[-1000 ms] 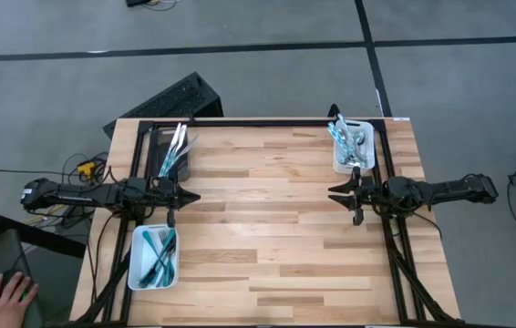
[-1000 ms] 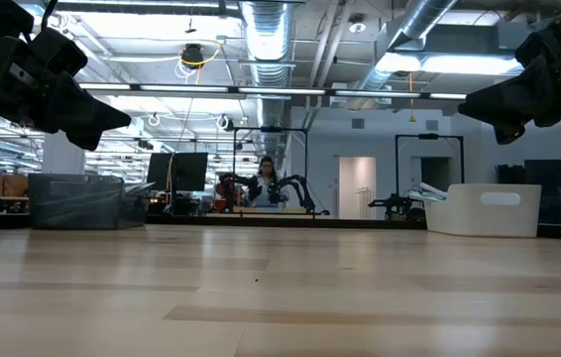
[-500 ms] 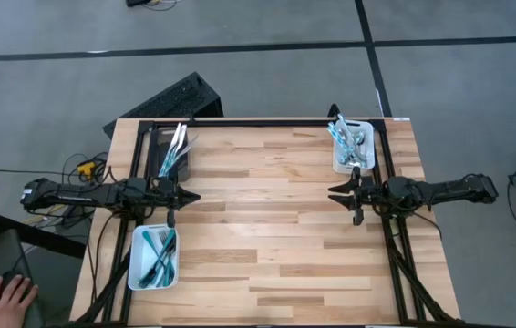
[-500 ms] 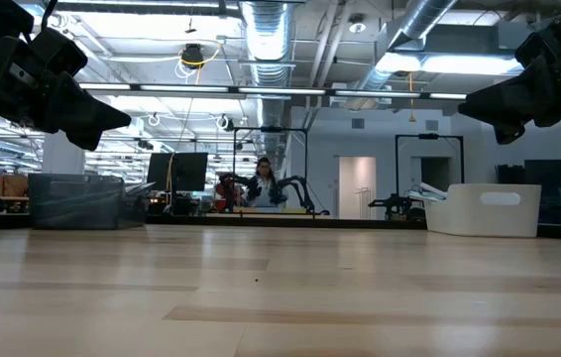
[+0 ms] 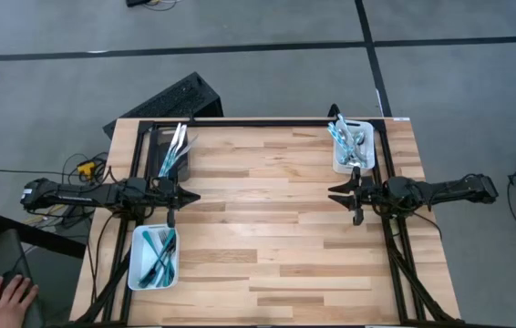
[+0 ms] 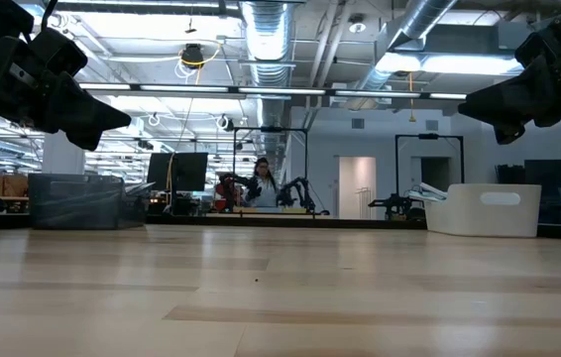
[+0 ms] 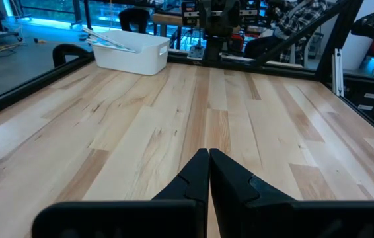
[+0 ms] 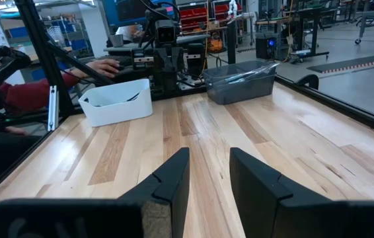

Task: Sort silverware by color (type)
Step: Return to Home Position

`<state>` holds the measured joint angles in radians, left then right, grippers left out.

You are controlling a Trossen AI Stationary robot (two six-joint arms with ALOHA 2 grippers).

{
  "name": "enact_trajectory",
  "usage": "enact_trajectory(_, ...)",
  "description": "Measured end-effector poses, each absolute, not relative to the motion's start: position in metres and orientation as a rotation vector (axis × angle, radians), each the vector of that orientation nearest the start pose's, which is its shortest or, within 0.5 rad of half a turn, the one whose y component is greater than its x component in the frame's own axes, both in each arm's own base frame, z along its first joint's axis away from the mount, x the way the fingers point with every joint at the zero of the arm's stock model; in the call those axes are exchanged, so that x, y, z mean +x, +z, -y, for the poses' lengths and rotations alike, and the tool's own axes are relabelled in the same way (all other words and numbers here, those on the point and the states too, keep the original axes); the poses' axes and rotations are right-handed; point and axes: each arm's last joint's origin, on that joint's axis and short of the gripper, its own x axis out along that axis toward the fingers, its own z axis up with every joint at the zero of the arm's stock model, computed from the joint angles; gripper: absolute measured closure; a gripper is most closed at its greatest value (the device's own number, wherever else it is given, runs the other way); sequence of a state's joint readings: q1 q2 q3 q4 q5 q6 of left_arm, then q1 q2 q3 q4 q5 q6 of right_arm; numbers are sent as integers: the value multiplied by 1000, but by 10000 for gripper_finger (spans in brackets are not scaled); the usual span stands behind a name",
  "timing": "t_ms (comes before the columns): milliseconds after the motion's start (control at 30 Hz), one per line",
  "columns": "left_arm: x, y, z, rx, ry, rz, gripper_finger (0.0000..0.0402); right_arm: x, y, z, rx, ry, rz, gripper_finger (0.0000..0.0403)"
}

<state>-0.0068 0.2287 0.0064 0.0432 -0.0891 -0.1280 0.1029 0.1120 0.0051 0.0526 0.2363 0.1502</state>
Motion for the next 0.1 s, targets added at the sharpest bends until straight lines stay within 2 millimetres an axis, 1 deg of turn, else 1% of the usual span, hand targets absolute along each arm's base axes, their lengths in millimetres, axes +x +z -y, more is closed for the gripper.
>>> enact_trajectory(100, 110, 151, -2, -119, 93, -173, 401, 104, 161, -4, 141, -137, -43, 271)
